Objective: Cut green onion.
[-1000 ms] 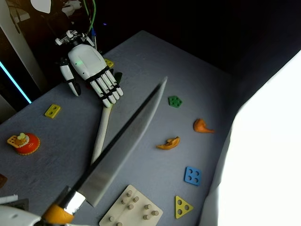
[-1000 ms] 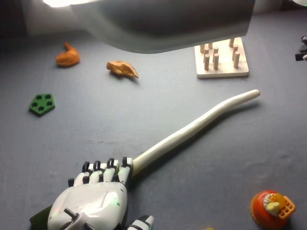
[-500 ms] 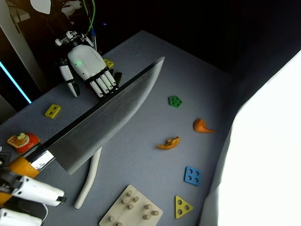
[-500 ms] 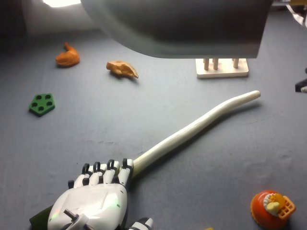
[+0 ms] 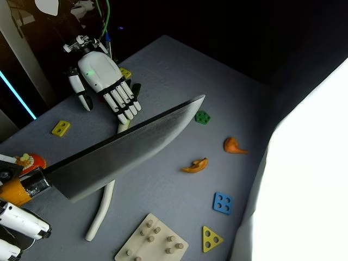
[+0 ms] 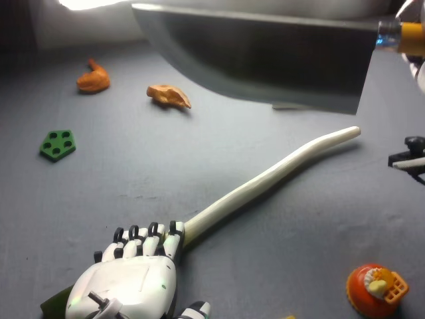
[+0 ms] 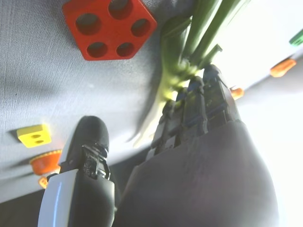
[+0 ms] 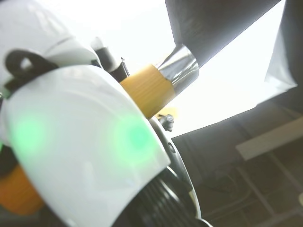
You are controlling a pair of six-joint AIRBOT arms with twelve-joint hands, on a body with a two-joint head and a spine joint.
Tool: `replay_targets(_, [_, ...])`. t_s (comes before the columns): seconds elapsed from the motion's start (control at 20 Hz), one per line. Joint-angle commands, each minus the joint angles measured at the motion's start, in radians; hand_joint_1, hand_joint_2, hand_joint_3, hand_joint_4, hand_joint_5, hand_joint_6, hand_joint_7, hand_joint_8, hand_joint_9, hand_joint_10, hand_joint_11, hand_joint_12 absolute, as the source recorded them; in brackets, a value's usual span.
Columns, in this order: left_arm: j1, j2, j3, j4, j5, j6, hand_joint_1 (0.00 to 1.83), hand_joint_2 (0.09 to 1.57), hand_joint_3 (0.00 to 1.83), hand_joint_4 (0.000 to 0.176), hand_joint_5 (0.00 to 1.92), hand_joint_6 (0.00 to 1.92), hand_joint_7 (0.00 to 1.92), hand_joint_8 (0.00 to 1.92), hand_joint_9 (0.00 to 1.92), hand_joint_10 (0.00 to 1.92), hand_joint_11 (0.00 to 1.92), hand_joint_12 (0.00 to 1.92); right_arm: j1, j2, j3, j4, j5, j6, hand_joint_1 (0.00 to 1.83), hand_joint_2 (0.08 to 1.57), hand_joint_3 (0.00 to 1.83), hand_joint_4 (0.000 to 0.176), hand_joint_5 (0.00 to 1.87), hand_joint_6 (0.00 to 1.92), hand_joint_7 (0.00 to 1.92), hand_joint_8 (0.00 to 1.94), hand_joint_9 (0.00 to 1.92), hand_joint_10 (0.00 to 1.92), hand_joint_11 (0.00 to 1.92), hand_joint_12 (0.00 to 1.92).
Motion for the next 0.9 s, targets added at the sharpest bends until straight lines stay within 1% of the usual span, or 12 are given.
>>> replay_targets(0.0, [0.006, -0.005, -0.004, 0.008, 0.015, 0.0, 0.33, 1.42, 0.02, 0.0, 0.0, 0.0, 0.0, 0.0, 0.0, 0.0, 0.0, 0.0, -0.001, -0.003, -0.006, -0.102, 0.148, 0.03, 1.59, 1.22, 0.0, 0.176, 1.33, 1.92, 1.52, 1.94, 1.61, 1.92, 1.67, 1.92])
replay_targets(0.05, [0.005, -0.005, -0.005, 0.008, 0.015, 0.0, 0.32, 1.42, 0.02, 0.0, 0.01, 0.0, 0.0, 0.0, 0.0, 0.0, 0.0, 0.0, -0.02, -0.013, -0.012, -0.104, 0.195, 0.057, 1.58, 1.23, 0.0, 0.176, 1.34, 1.92, 1.52, 1.94, 1.61, 1.92, 1.67, 1.92])
replay_targets(0.1, [0.003, -0.005, -0.006, 0.008, 0.015, 0.0, 0.33, 1.42, 0.02, 0.0, 0.01, 0.0, 0.01, 0.0, 0.0, 0.0, 0.01, 0.0, -0.038, -0.02, -0.018, -0.119, 0.206, 0.066, 1.58, 1.22, 0.0, 0.176, 1.34, 1.92, 1.51, 1.94, 1.6, 1.92, 1.67, 1.92])
replay_targets(0.3, [0.0, -0.005, -0.01, 0.008, 0.015, 0.0, 0.32, 1.43, 0.02, 0.0, 0.03, 0.01, 0.0, 0.0, 0.0, 0.0, 0.0, 0.0, -0.092, -0.061, -0.032, -0.128, 0.225, 0.04, 1.62, 1.22, 0.0, 0.176, 1.37, 1.92, 1.54, 1.94, 1.63, 1.92, 1.69, 1.92])
replay_targets(0.35, [0.0, -0.005, -0.011, 0.008, 0.015, 0.0, 0.35, 1.43, 0.01, 0.0, 0.02, 0.0, 0.0, 0.0, 0.0, 0.0, 0.0, 0.0, -0.103, -0.07, -0.032, -0.128, 0.228, 0.035, 1.63, 1.21, 0.0, 0.176, 1.39, 1.92, 1.55, 1.94, 1.63, 1.92, 1.69, 1.92])
replay_targets(0.5, [-0.005, -0.004, -0.012, 0.008, 0.015, 0.0, 0.35, 1.44, 0.02, 0.0, 0.01, 0.0, 0.0, 0.0, 0.0, 0.0, 0.0, 0.0, -0.117, -0.087, -0.028, -0.128, 0.216, 0.036, 1.63, 1.22, 0.0, 0.176, 1.4, 1.92, 1.54, 1.94, 1.62, 1.92, 1.69, 1.92])
replay_targets(0.6, [-0.007, -0.003, -0.012, 0.008, 0.015, 0.0, 0.36, 1.44, 0.01, 0.0, 0.02, 0.0, 0.0, 0.0, 0.0, 0.0, 0.0, 0.0, -0.128, -0.101, -0.013, -0.128, 0.217, 0.038, 1.63, 1.22, 0.0, 0.176, 1.39, 1.92, 1.54, 1.94, 1.62, 1.92, 1.69, 1.92])
replay_targets(0.7, [-0.007, -0.002, -0.013, 0.008, 0.015, 0.0, 0.36, 1.45, 0.01, 0.0, 0.02, 0.0, 0.0, 0.0, 0.0, 0.0, 0.0, 0.0, -0.135, -0.12, 0.02, -0.122, 0.213, 0.045, 1.62, 1.22, 0.0, 0.176, 1.38, 1.92, 1.52, 1.94, 1.61, 1.92, 1.67, 1.92])
replay_targets(0.8, [-0.008, -0.001, -0.013, 0.008, 0.015, 0.0, 0.36, 1.45, 0.01, 0.0, 0.0, 0.0, 0.0, 0.0, 0.0, 0.0, 0.0, 0.0, -0.138, -0.135, 0.056, -0.083, 0.194, 0.061, 1.59, 1.23, 0.0, 0.176, 1.39, 1.92, 1.53, 1.94, 1.61, 1.92, 1.66, 1.92])
replay_targets(0.85, [-0.009, -0.001, -0.013, 0.008, 0.015, 0.0, 0.43, 1.45, 0.01, 0.0, 0.01, 0.0, 0.0, 0.0, 0.0, 0.0, 0.0, 0.0, -0.143, -0.141, 0.068, -0.082, 0.194, 0.067, 1.6, 1.23, 0.0, 0.176, 1.4, 1.92, 1.54, 1.94, 1.62, 1.92, 1.68, 1.92])
